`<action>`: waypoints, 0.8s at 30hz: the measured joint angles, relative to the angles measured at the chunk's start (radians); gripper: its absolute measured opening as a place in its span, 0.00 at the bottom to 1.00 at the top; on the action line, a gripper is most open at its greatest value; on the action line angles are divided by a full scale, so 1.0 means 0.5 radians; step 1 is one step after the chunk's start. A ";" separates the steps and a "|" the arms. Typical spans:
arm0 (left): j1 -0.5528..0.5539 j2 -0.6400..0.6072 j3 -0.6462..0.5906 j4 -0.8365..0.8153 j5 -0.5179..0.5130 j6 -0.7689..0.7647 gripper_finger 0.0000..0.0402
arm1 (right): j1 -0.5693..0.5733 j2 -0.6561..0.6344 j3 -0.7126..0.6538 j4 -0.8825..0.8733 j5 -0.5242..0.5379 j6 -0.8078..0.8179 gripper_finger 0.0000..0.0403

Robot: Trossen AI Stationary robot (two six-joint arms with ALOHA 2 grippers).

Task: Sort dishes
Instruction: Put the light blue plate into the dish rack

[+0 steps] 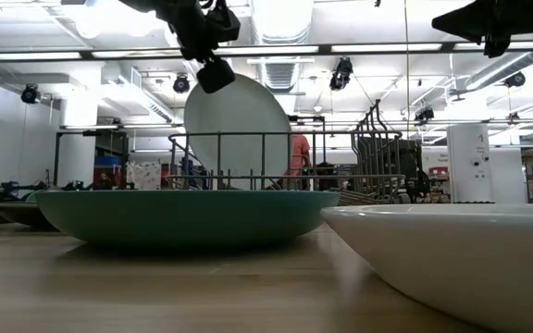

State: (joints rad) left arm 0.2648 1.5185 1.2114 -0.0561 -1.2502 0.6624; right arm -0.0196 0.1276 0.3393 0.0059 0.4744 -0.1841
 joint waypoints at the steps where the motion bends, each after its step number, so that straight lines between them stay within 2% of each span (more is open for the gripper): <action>1: -0.001 0.000 0.000 -0.004 -0.011 -0.005 0.68 | 0.000 0.000 0.000 0.000 0.000 0.000 0.03; 9: -0.032 -0.001 0.000 -0.135 0.022 -0.214 0.69 | 0.000 0.000 0.000 0.000 0.000 0.001 0.03; 24: -0.083 -0.002 0.000 -0.157 0.117 -0.544 0.69 | -0.001 0.001 0.000 0.000 -0.001 0.013 0.03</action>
State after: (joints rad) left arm 0.2234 1.5177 1.2114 -0.1344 -1.1915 0.3906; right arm -0.0200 0.1280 0.3393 0.0059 0.4740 -0.1776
